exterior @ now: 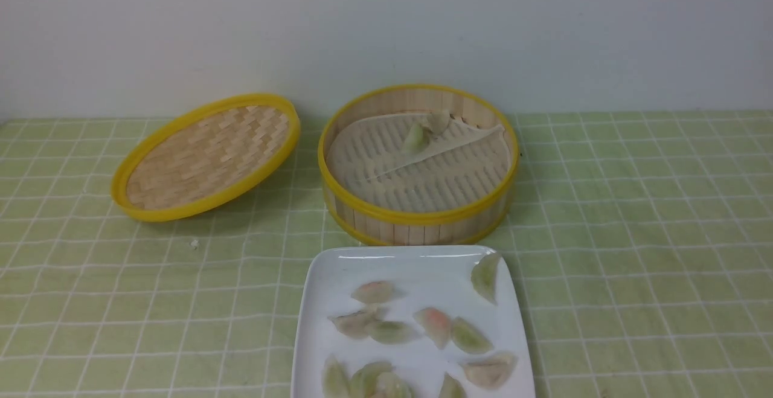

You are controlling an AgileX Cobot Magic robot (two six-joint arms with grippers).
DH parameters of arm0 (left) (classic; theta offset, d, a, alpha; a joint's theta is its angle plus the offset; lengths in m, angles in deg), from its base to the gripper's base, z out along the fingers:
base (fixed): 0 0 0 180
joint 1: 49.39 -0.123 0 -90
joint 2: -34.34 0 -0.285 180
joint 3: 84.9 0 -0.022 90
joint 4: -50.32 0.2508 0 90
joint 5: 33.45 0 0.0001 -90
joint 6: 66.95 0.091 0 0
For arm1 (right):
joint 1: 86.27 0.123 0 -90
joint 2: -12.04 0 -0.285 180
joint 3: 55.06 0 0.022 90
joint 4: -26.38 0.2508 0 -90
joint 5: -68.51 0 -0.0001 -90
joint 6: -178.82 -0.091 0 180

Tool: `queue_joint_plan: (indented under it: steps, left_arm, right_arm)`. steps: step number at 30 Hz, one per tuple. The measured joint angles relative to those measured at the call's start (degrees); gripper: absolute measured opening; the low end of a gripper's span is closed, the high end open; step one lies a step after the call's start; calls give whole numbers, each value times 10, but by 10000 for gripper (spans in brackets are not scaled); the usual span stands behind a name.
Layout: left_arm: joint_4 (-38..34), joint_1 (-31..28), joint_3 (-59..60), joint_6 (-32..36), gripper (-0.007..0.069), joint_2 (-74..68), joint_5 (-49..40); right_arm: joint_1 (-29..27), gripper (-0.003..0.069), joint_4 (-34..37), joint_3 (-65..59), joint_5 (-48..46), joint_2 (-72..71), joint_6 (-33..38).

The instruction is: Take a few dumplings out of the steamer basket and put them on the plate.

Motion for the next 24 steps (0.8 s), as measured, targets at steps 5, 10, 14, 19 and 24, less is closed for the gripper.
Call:
queue_joint_plan:
  steps: [5,10,14,19,24]
  left_arm:
    - [2,0,3,6,-6,0,1]
    - [2,-39,65,45,-6,9,61]
    - [-3,-99,144,82,-6,31,145]
    - [-45,-233,360,111,-6,108,302]
    - [-55,-287,484,112,-6,159,335]
  right_arm:
    - [0,-15,0,0,0,0,0]
    - [0,-15,0,0,1,0,0]
    - [0,-15,0,0,1,0,0]
    - [0,-15,0,0,1,0,0]
    - [0,-15,0,0,1,0,0]
